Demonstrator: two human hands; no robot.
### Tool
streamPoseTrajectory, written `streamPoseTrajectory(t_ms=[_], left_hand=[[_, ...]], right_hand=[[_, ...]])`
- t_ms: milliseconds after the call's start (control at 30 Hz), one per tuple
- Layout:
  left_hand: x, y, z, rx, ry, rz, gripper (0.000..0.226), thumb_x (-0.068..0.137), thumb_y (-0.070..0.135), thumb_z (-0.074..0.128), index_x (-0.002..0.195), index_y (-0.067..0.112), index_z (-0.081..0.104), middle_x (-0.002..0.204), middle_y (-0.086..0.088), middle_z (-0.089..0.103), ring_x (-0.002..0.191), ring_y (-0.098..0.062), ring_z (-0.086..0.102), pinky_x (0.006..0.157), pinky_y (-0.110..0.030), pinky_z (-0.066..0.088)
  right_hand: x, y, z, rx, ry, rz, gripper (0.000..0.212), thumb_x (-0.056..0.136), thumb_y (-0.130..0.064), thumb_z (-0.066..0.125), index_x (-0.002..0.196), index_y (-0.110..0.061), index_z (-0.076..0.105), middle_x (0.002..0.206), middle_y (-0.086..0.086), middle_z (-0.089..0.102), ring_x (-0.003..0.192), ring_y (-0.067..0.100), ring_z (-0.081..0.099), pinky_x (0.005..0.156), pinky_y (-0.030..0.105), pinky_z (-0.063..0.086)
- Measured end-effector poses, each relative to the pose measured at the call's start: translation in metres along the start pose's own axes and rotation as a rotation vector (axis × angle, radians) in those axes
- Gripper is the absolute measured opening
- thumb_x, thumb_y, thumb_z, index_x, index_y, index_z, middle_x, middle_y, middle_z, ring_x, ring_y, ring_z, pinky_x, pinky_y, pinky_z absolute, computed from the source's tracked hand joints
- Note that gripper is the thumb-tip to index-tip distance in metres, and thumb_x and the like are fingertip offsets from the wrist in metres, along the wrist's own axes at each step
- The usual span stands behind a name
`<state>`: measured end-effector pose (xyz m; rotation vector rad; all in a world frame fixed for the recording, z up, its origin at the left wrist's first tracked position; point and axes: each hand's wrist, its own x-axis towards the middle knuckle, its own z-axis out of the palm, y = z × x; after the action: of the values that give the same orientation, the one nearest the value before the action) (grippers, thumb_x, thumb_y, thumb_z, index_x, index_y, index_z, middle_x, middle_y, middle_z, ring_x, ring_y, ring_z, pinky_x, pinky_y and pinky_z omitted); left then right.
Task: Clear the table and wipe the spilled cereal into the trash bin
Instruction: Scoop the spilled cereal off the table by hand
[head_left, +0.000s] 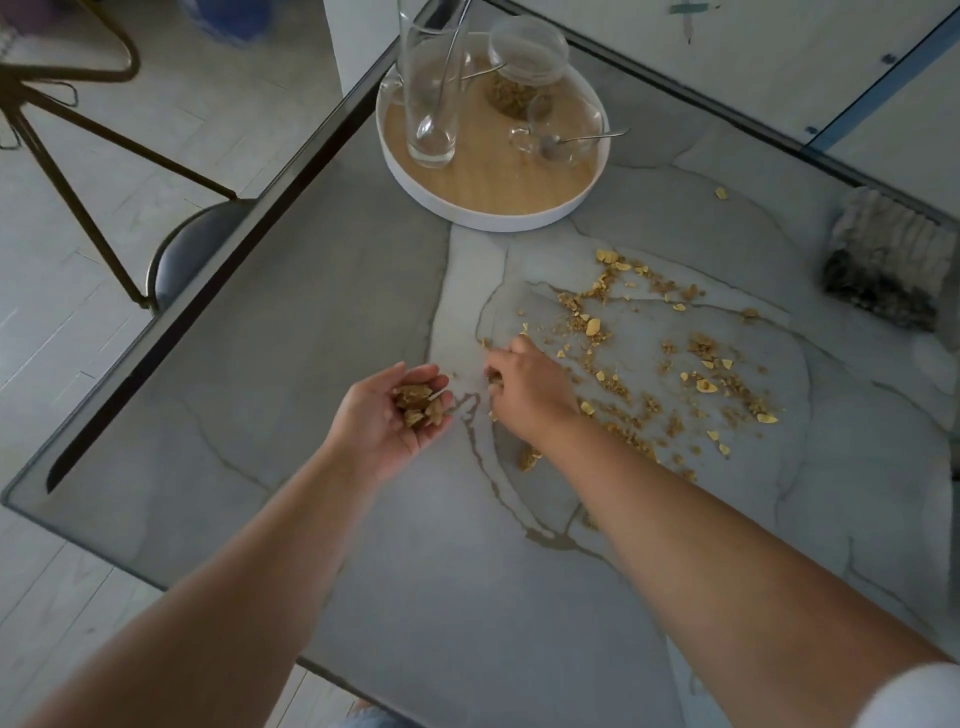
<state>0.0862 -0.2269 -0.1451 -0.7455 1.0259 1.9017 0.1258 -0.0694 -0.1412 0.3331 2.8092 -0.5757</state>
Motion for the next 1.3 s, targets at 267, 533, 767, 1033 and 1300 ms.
streamPoseTrajectory(t_ms=[267, 533, 767, 1033, 1300], left_hand=[[0.011, -0.005, 0.042, 0.167, -0.05, -0.106, 0.035, 0.097, 0.03, 0.035, 0.083, 0.008, 0.059, 0.076, -0.01, 0.065, 0.075, -0.023, 0.06, 0.07, -0.037, 0.049], [0.023, -0.017, 0.066, 0.097, -0.184, -0.202, 0.04, 0.094, 0.029, 0.038, 0.07, 0.007, 0.061, 0.069, -0.012, 0.067, 0.06, -0.021, 0.066, 0.056, -0.029, 0.056], [0.023, -0.013, 0.058, 0.122, -0.161, -0.152, 0.036, 0.093, 0.025, 0.042, 0.067, 0.009, 0.062, 0.068, -0.008, 0.065, 0.058, -0.02, 0.064, 0.052, -0.025, 0.054], [0.018, -0.016, 0.051, 0.193, -0.138, -0.128, 0.033, 0.094, 0.023, 0.042, 0.077, 0.006, 0.065, 0.077, -0.011, 0.07, 0.071, -0.024, 0.067, 0.062, -0.03, 0.054], [0.018, -0.021, 0.047, 0.153, -0.055, -0.087, 0.031, 0.093, 0.018, 0.042, 0.075, 0.002, 0.061, 0.067, -0.011, 0.069, 0.068, -0.025, 0.061, 0.064, -0.032, 0.051]], right_hand=[[-0.017, -0.007, -0.037, 0.446, 0.265, 0.045, 0.022, 0.077, -0.01, 0.069, 0.098, -0.012, 0.069, 0.101, 0.002, 0.062, 0.08, 0.006, 0.053, 0.073, 0.007, 0.037], [-0.049, 0.015, -0.048, 0.328, 0.437, -0.005, 0.023, 0.08, -0.015, 0.067, 0.103, -0.011, 0.068, 0.097, 0.003, 0.066, 0.068, 0.013, 0.061, 0.069, 0.028, 0.054], [-0.074, 0.029, -0.017, -0.004, -0.223, -0.01, 0.038, 0.088, -0.023, 0.057, 0.126, -0.021, 0.054, 0.127, 0.002, 0.047, 0.115, 0.022, 0.048, 0.089, 0.034, 0.046], [-0.07, 0.025, -0.008, -0.15, -0.196, -0.019, 0.031, 0.091, -0.022, 0.05, 0.121, -0.015, 0.051, 0.12, 0.007, 0.043, 0.1, 0.028, 0.052, 0.071, 0.035, 0.046], [-0.074, 0.037, -0.005, 0.175, 0.03, 0.17, 0.011, 0.083, -0.018, 0.063, 0.092, -0.011, 0.061, 0.092, -0.002, 0.054, 0.083, 0.018, 0.053, 0.063, 0.023, 0.038]])
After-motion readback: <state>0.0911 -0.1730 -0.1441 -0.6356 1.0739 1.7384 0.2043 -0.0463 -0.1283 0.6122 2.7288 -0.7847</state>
